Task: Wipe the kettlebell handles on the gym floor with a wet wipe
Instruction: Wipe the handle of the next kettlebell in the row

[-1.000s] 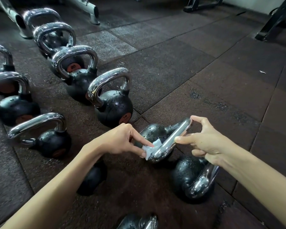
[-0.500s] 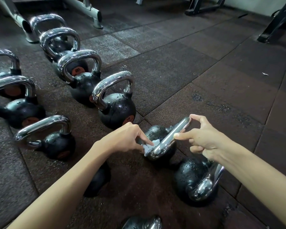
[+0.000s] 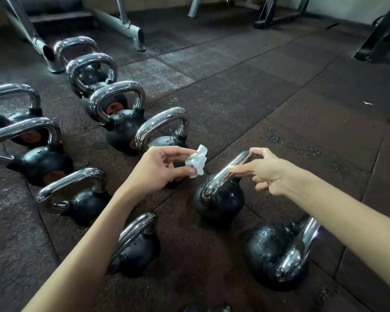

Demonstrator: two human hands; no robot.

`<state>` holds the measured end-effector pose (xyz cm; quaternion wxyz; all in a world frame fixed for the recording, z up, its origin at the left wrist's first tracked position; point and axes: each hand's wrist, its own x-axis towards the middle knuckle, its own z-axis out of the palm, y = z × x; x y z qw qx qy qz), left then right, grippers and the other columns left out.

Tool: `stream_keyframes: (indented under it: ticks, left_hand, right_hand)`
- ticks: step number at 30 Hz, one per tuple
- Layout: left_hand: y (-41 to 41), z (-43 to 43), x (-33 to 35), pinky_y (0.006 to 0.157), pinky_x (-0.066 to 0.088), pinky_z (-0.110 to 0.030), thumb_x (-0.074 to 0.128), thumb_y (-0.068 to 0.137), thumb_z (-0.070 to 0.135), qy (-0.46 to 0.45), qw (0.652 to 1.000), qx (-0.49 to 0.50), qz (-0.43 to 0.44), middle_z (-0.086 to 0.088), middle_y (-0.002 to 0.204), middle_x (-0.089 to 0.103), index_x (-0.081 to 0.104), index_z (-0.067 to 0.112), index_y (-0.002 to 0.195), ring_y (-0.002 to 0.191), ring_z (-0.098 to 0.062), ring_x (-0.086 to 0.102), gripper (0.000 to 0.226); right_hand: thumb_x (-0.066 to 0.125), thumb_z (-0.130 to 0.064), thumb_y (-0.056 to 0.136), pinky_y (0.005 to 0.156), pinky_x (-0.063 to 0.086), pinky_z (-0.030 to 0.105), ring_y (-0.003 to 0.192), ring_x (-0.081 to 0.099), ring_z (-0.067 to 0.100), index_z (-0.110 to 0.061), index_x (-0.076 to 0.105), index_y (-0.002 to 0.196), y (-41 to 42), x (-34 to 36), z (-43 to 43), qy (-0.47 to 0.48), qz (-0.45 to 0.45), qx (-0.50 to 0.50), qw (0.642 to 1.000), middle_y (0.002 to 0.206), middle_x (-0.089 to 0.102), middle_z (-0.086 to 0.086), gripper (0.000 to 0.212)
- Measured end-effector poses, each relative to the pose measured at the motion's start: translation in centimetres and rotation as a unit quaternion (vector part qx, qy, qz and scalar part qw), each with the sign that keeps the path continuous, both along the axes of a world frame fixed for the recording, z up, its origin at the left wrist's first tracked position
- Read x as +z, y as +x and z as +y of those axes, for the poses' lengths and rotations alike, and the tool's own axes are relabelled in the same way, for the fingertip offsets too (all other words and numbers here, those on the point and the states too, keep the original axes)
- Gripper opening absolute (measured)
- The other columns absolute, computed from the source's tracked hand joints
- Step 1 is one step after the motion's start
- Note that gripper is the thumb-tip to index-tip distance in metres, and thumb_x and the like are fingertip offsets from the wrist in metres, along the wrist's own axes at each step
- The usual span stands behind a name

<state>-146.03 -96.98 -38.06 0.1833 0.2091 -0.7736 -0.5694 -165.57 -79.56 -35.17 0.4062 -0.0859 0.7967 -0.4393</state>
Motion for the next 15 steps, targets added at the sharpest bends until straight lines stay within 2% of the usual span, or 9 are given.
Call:
stream_keyframes:
  ticks: [3, 4, 5, 6, 8, 10, 11, 13, 15]
  left_hand:
    - [-1.4, 1.3, 0.5, 0.054, 0.038, -0.02, 0.088, 0.079, 0.019, 0.055, 0.998, 0.005, 0.018, 0.003, 0.098, 0.081, 0.075, 0.018, 0.108, 0.056, -0.011, 0.044, 0.032]
    - [-2.1, 1.8, 0.7, 0.054, 0.039, -0.02, 0.087, 0.079, 0.018, 0.085, 0.996, 0.007, 0.021, 0.0, 0.093, 0.081, 0.075, 0.015, 0.106, 0.055, -0.007, 0.049, 0.03]
    - [-2.7, 2.3, 1.0, 0.053, 0.039, -0.018, 0.087, 0.079, 0.016, 0.114, 0.993, 0.002, 0.023, -0.003, 0.09, 0.081, 0.074, 0.011, 0.105, 0.053, -0.004, 0.052, 0.029]
    - [-3.2, 2.9, 1.2, 0.052, 0.039, -0.016, 0.086, 0.081, 0.013, 0.133, 0.991, -0.009, 0.018, -0.007, 0.088, 0.08, 0.074, 0.007, 0.106, 0.051, -0.001, 0.054, 0.029]
    - [-4.3, 3.9, 1.7, 0.05, 0.042, -0.012, 0.086, 0.081, 0.01, 0.151, 0.988, -0.034, 0.007, -0.013, 0.091, 0.08, 0.074, 0.001, 0.107, 0.053, -0.002, 0.062, 0.031]
    - [-5.1, 4.9, 2.2, 0.057, 0.052, -0.016, 0.088, 0.079, 0.01, 0.157, 0.987, -0.044, 0.004, -0.015, 0.093, 0.08, 0.075, 0.0, 0.105, 0.066, -0.011, 0.072, 0.031]
    - [-5.6, 5.3, 2.3, 0.065, 0.056, -0.021, 0.088, 0.078, 0.011, 0.16, 0.986, -0.043, 0.003, -0.015, 0.093, 0.08, 0.076, 0.001, 0.103, 0.073, -0.016, 0.075, 0.03]
    - [-6.4, 5.9, 2.5, 0.08, 0.058, -0.034, 0.089, 0.079, 0.016, 0.164, 0.986, -0.04, 0.003, -0.016, 0.095, 0.08, 0.08, 0.007, 0.102, 0.083, -0.025, 0.074, 0.026]
    - [-7.0, 6.2, 2.6, 0.077, 0.049, -0.04, 0.088, 0.081, 0.028, 0.139, 0.989, -0.052, 0.005, -0.018, 0.094, 0.079, 0.084, 0.019, 0.101, 0.079, -0.027, 0.063, 0.022]
  right_hand:
    - [0.095, -0.037, 0.068, 0.063, 0.041, 0.025, 0.07, 0.062, 0.004, -0.042, 0.057, 0.133, 0.7, 0.4, 2.4, -0.018, 0.227, 0.043, 0.973, 0.098, 0.072, -0.007, 0.076]
    - [0.093, -0.042, 0.068, 0.07, 0.042, 0.024, 0.076, 0.062, 0.002, -0.047, 0.062, 0.13, 0.7, 0.6, 3.1, -0.045, 0.282, 0.064, 0.956, 0.096, 0.074, -0.01, 0.07]
    - [0.092, -0.043, 0.07, 0.07, 0.041, 0.021, 0.068, 0.058, 0.002, -0.05, 0.065, 0.127, 0.7, 0.8, 3.7, -0.083, 0.301, 0.091, 0.946, 0.097, 0.076, -0.013, 0.063]
    - [0.09, -0.041, 0.072, 0.066, 0.04, 0.019, 0.057, 0.047, 0.006, -0.051, 0.067, 0.125, 0.7, 1.1, 4.3, -0.12, 0.292, 0.119, 0.941, 0.099, 0.077, -0.016, 0.059]
    - [0.088, -0.041, 0.073, 0.065, 0.038, 0.02, 0.056, 0.035, 0.011, -0.05, 0.068, 0.125, 0.7, 1.6, 5.1, -0.154, 0.266, 0.16, 0.938, 0.104, 0.077, -0.015, 0.056]
    - [0.086, -0.042, 0.071, 0.078, 0.04, 0.023, 0.064, 0.051, -0.002, -0.046, 0.071, 0.124, 0.7, 1.5, 5.3, -0.163, 0.26, 0.173, 0.936, 0.109, 0.077, -0.015, 0.055]
    - [0.087, -0.04, 0.071, 0.086, 0.043, 0.023, 0.077, 0.062, -0.008, -0.042, 0.072, 0.124, 0.7, 1.3, 5.4, -0.174, 0.251, 0.166, 0.938, 0.112, 0.077, -0.015, 0.055]
    - [0.089, -0.029, 0.071, 0.102, 0.049, 0.031, 0.105, 0.07, -0.001, -0.031, 0.075, 0.122, 0.7, 0.8, 5.4, -0.21, 0.225, 0.125, 0.943, 0.113, 0.078, -0.011, 0.053]
    - [0.088, -0.016, 0.073, 0.109, 0.051, 0.038, 0.11, 0.072, 0.01, -0.021, 0.077, 0.118, 0.4, 0.5, 5.6, -0.242, 0.212, 0.094, 0.942, 0.109, 0.079, -0.005, 0.047]
